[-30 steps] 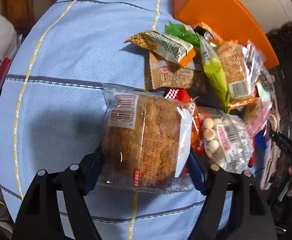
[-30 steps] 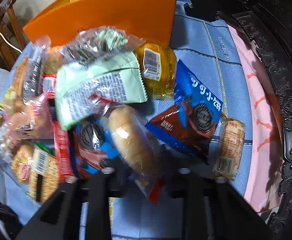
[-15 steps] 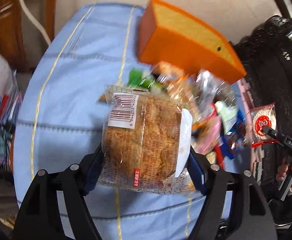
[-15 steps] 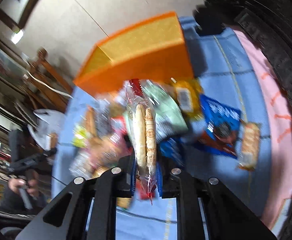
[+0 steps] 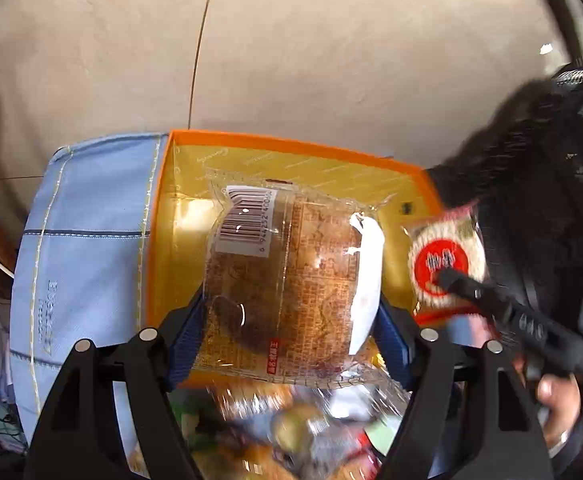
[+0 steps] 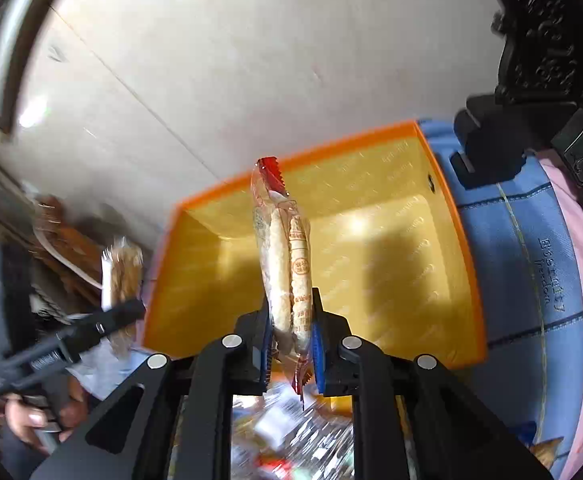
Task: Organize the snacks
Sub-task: 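Carry the bun bag with left tool into the orange box while right tool drops the wafer pack there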
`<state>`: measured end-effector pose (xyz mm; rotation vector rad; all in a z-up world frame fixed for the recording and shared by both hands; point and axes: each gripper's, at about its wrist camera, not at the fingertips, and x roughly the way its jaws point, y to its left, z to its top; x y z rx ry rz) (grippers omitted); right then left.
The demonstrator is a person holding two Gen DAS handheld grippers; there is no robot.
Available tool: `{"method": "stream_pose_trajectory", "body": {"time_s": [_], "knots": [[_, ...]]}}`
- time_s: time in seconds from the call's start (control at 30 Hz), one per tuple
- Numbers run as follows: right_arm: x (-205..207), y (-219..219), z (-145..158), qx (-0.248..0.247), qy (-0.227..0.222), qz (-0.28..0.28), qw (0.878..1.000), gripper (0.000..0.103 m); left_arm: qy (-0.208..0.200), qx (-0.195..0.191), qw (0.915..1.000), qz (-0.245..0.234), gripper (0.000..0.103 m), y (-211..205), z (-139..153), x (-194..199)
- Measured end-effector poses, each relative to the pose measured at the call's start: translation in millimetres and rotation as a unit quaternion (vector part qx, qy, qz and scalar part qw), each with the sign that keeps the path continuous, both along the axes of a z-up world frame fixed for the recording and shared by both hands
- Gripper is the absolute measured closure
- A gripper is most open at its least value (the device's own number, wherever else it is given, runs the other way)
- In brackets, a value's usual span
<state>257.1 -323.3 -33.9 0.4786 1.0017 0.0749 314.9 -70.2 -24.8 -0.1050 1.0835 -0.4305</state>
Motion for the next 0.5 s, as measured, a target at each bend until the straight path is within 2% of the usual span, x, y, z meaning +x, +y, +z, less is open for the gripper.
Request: {"method": "stream_pose_trajectory", "body": {"time_s": [0.03,0.07,0.1,0.13,0.17,0.2,0.27,0.37,0.43,0.5], "knots": [[4,3,-10,-0.008,0.015,0.004,1.0,0.082,0.003,0.024,0.9997,-0.002,0.03,-9,-8,7],[5,6,-17,-0.027,0.031,0.0,0.999,0.076,0.01,0.041,0.9991,-0.004,0.029,-15,-15,8],[4,8,-20,-0.043,0.035,-0.003,0.998,0.059,0.016,0.055,0.9983,-0.006,0.024,-19,-18,9],[-2,8,-18,-0.056,0.027,-0.009,0.998,0.047,0.016,0.066,0.9977,-0.008,0.02,-20,-19,6],[-14,5,-12,-0.065,0.006,-0.018,0.998,0.042,0.007,0.07,0.9975,-0.009,0.01,-20,-17,2],[-23,2,-7,-0.064,-0.007,-0.024,0.998,0.035,-0.016,0.071,0.9973,-0.007,0.008,-16,-12,-6],[-51,-6,5,-0.041,-0.029,-0.04,0.998,0.028,-0.029,0.068,0.9972,-0.009,0.007,0,-11,-19],[-92,-18,14,-0.029,-0.043,-0.049,0.997,0.017,-0.02,0.06,0.998,-0.002,0.006,30,-9,-39],[-116,-21,14,-0.035,-0.038,-0.055,0.997,0.009,-0.011,0.057,0.9982,0.016,0.006,57,-13,-55],[-144,-29,8,-0.039,-0.02,-0.065,0.997,0.008,0.003,0.059,0.9977,0.032,0.005,78,-20,-74]]}}
